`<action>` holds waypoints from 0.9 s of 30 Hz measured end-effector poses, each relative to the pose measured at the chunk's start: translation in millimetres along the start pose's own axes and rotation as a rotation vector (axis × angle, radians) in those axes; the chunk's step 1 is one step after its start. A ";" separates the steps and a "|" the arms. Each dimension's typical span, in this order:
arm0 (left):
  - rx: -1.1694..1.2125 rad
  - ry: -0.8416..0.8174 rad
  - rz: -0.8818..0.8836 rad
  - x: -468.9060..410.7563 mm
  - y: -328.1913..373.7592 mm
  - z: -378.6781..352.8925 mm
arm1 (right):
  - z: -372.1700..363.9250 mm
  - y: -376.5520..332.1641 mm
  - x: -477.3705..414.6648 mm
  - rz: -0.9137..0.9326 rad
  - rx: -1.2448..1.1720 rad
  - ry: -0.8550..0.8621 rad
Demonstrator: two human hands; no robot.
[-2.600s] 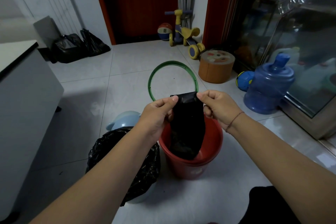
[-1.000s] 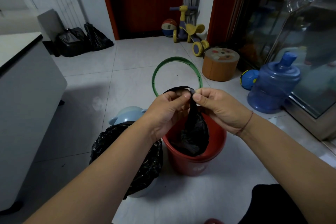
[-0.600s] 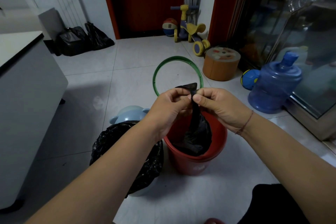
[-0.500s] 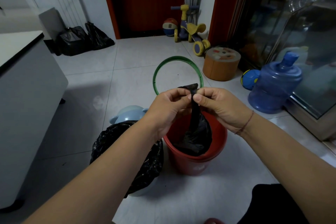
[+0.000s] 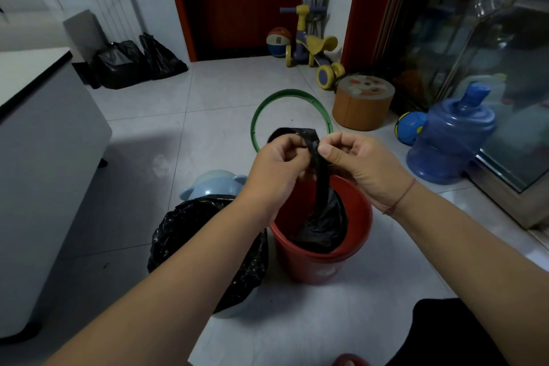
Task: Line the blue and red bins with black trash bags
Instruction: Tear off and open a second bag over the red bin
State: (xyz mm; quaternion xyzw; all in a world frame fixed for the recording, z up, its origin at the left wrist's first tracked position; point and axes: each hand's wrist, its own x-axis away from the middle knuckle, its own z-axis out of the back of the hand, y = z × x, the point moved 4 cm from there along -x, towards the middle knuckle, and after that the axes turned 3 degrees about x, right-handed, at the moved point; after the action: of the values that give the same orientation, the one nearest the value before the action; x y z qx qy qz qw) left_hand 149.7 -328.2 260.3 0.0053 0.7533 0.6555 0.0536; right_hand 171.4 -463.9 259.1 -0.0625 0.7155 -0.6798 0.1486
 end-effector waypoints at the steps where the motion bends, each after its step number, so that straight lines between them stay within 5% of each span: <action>1: 0.016 -0.008 0.000 -0.5 1.2 1.2 | 1.9 -3.8 0.5 0.037 0.084 0.022; 17: -0.019 -0.013 -0.001 0.0 0.2 6.3 | -3.7 -22.1 7.9 0.163 0.387 -0.002; 27: 0.057 -0.029 -0.023 1.9 5.8 2.1 | -4.2 -20.1 6.1 0.123 0.212 -0.005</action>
State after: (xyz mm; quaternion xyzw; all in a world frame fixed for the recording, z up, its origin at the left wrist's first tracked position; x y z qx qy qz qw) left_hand 147.7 -325.1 265.5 0.0076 0.7707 0.6331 0.0721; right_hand 162.2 -463.1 278.4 -0.0043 0.6415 -0.7412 0.1977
